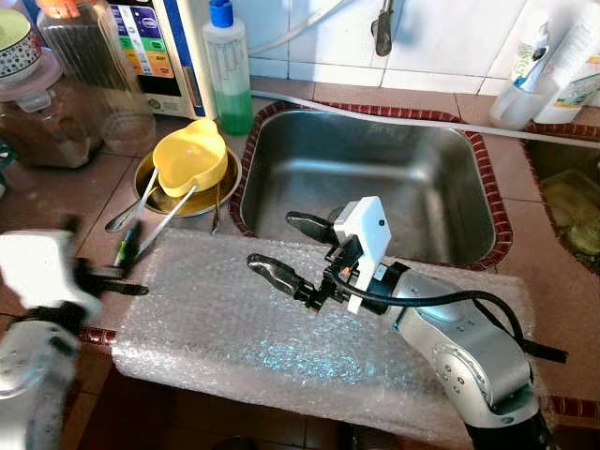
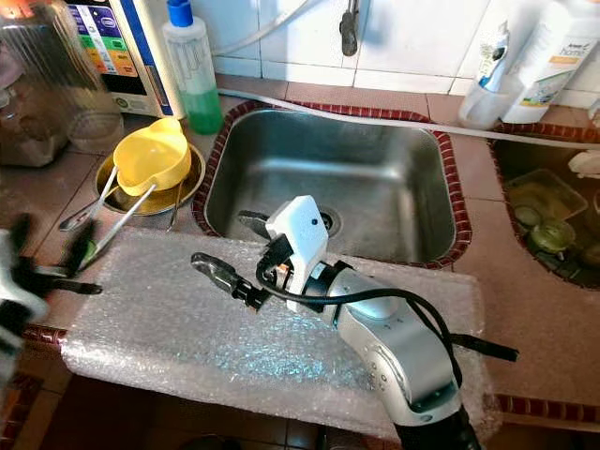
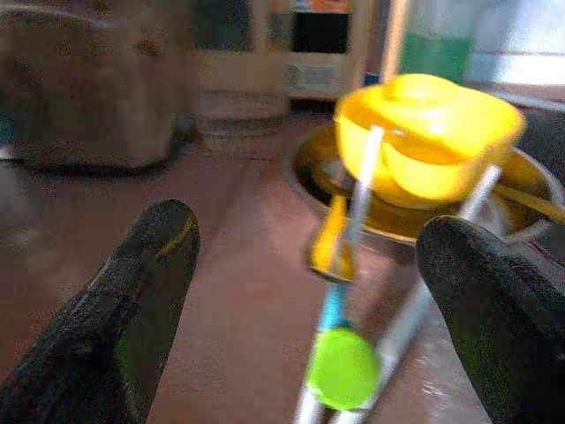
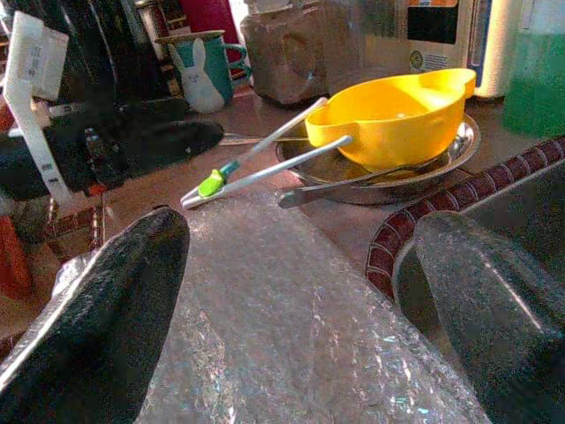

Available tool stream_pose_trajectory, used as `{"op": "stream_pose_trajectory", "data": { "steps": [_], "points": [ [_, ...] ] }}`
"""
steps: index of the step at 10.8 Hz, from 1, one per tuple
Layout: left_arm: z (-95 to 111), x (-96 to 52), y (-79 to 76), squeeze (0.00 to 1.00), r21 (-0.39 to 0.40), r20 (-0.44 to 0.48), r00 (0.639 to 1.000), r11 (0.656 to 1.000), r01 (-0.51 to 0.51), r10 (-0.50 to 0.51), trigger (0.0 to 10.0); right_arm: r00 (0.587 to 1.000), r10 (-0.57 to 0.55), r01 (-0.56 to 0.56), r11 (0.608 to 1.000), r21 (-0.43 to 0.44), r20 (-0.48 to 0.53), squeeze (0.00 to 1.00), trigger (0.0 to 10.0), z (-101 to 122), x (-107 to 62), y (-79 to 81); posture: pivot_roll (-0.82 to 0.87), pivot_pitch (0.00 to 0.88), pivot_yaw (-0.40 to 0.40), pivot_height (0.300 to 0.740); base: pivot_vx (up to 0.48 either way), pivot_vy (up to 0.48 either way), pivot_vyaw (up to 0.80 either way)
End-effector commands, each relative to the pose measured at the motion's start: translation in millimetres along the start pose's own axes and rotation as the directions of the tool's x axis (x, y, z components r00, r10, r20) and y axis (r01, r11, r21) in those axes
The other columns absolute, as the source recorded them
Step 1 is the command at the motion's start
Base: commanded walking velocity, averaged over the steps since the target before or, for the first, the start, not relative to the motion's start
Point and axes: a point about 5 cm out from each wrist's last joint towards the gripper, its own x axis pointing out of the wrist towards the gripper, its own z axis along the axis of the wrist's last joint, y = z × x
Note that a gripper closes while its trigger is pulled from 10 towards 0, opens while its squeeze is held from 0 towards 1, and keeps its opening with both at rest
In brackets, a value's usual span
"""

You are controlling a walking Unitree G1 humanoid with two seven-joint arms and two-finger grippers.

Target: Kitchen organization

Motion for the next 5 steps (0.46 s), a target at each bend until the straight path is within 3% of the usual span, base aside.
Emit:
{"op": "stream_pose_trajectory", "data": {
  "steps": [1,3,5],
  "points": [
    [-5.3,-4.6,2.4,0.00,-0.012,-0.032,0.999,1.000,0.000,0.000,10.0,0.999,0.035,-0.035,0.999,-0.001,0.006,0.00,10.0,2.0,0.7,6.3,-0.03,0.209,0.009,0.740,0.000,0.000,0.00],
    [-21.7,-11.3,-2.6,0.00,-0.059,-0.122,0.990,0.996,0.061,-0.068,10.0,0.998,0.058,-0.058,0.998,0.010,-0.004,0.00,10.0,1.6,-0.7,8.2,-0.03,0.212,0.008,0.740,0.000,0.000,0.00],
    [-26.2,-9.6,-5.1,0.00,-0.091,-0.141,0.985,0.992,0.090,-0.102,10.0,0.996,0.087,-0.087,0.996,0.035,-0.009,0.00,10.0,2.3,-2.0,10.2,-0.04,0.212,0.008,0.740,0.000,0.000,0.00]
  ]
}}
